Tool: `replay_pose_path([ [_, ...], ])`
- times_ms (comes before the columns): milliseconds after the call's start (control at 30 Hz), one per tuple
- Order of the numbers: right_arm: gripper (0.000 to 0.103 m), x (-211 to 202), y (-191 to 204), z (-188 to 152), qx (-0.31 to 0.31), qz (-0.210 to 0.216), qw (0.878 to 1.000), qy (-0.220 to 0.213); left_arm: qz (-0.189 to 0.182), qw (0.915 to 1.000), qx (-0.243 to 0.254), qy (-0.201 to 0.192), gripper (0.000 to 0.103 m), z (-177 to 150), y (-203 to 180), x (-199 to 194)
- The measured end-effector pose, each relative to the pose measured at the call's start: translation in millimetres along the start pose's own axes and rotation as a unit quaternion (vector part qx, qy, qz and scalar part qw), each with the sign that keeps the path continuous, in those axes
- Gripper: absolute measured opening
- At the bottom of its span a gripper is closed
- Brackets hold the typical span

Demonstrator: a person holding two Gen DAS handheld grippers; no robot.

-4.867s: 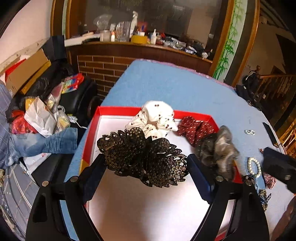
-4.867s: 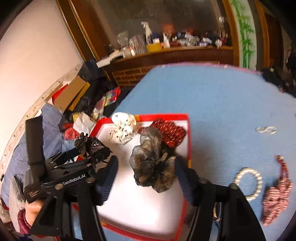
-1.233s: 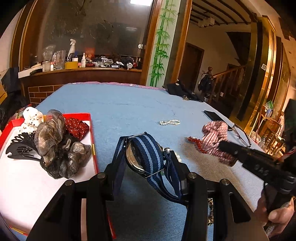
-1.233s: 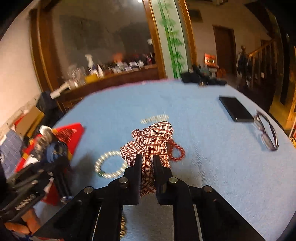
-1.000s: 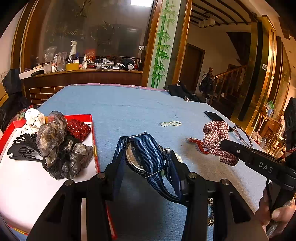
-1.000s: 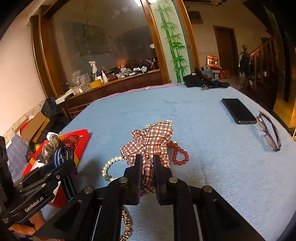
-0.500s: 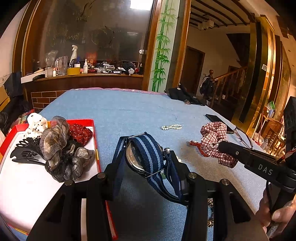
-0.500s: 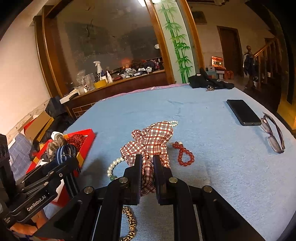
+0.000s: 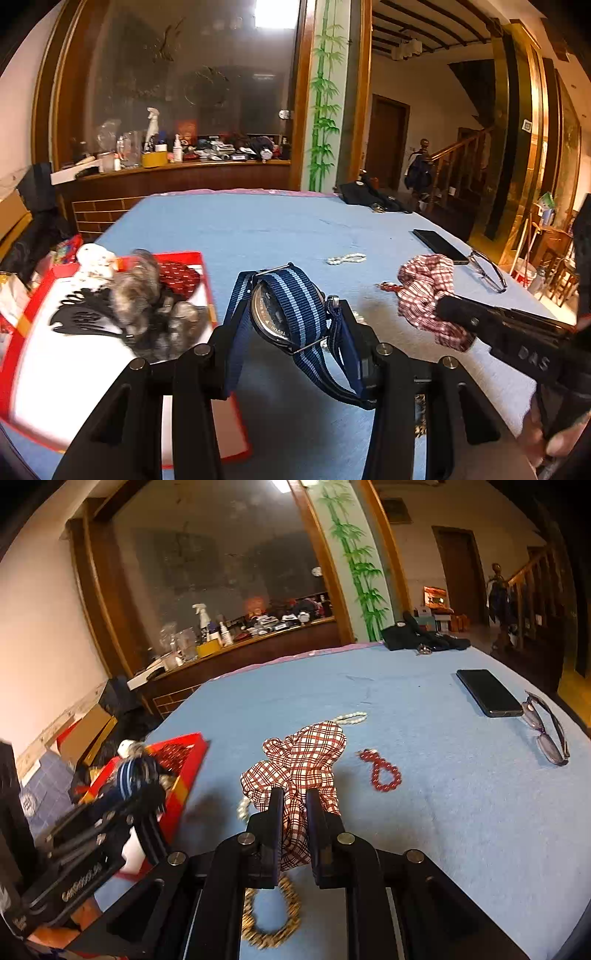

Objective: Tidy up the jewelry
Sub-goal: 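Carry the watch in the left tool while the right tool carries the plaid scrunchie to the box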

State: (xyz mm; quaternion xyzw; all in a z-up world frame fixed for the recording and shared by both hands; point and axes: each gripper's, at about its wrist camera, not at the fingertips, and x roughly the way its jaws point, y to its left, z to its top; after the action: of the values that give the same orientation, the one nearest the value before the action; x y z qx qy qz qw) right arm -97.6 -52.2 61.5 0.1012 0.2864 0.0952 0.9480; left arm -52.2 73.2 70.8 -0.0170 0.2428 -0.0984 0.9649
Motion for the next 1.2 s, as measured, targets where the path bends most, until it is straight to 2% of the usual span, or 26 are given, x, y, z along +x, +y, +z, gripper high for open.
replay_pose_path([
  [367, 0.013, -21, 52, -1, -0.033, 0.03, 0.999, 0.0, 0.038, 0.9983, -0.042, -0.013, 0.044, -1, 55, -37],
  [733, 0.013, -8, 113, -2, -0.081, 0.056, 0.995, 0.013, 0.077, 0.993, -0.088, -0.02, 0.044, -8, 114, -57],
  [1200, 0.014, 24, 171, -11, -0.12, 0.086, 0.988, 0.042, 0.113, 0.9867, -0.117, 0.003, 0.044, -20, 162, -62],
])
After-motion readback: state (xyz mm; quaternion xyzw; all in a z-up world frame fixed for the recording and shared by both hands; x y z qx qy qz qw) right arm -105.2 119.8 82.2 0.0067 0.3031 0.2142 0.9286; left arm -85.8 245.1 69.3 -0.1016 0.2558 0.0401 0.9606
